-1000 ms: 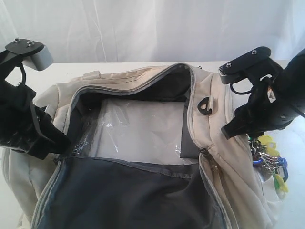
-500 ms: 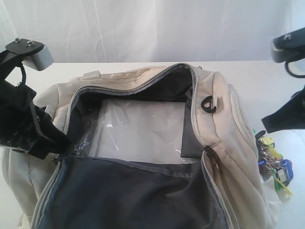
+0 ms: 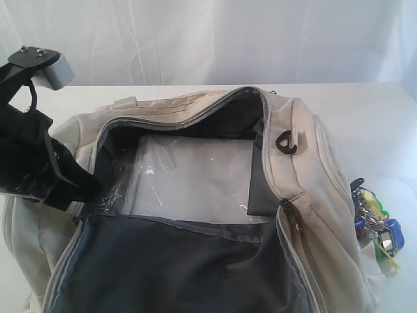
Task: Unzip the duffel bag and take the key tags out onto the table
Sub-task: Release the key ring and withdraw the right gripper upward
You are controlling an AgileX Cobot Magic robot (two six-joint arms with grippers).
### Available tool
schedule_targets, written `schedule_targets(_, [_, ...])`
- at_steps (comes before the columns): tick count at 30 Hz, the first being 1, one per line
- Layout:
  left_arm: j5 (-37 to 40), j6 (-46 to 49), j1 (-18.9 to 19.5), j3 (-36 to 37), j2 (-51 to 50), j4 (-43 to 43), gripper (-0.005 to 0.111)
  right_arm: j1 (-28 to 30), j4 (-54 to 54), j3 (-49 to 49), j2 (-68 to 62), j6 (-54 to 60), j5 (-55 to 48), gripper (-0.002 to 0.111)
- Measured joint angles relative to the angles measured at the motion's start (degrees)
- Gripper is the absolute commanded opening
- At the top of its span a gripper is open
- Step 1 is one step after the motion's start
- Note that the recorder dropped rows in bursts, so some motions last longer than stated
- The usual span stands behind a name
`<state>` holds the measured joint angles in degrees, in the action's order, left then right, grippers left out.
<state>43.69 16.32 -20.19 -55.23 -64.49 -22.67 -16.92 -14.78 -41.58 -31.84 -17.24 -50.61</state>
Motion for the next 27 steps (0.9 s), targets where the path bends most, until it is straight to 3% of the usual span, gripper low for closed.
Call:
schedule_targets(5, [-2.99,0.04,0.00,0.10,1.63,1.32,0.000,0.00,0.29,1.81,0.84,-2.95,-0.14,0.000])
schedule_targets(9, [-6.52,-2.25,0.00,0.10,11.71,1.56,0.000,0.00,0.29,1.84,0.84,-3.12,-0.14,0.000])
schedule_targets(21, [-5.44,-6.27,0.12,0.46,33.08,8.85,0.000,0.00,0.29,1.84,0.84,-3.12,-0.14,0.000])
schedule_targets(27, [-5.29,-7.21,0.12,4.46,36.48,14.11,0.000,0.00,0.29,1.84,0.84,-3.12,-0.14,0.000])
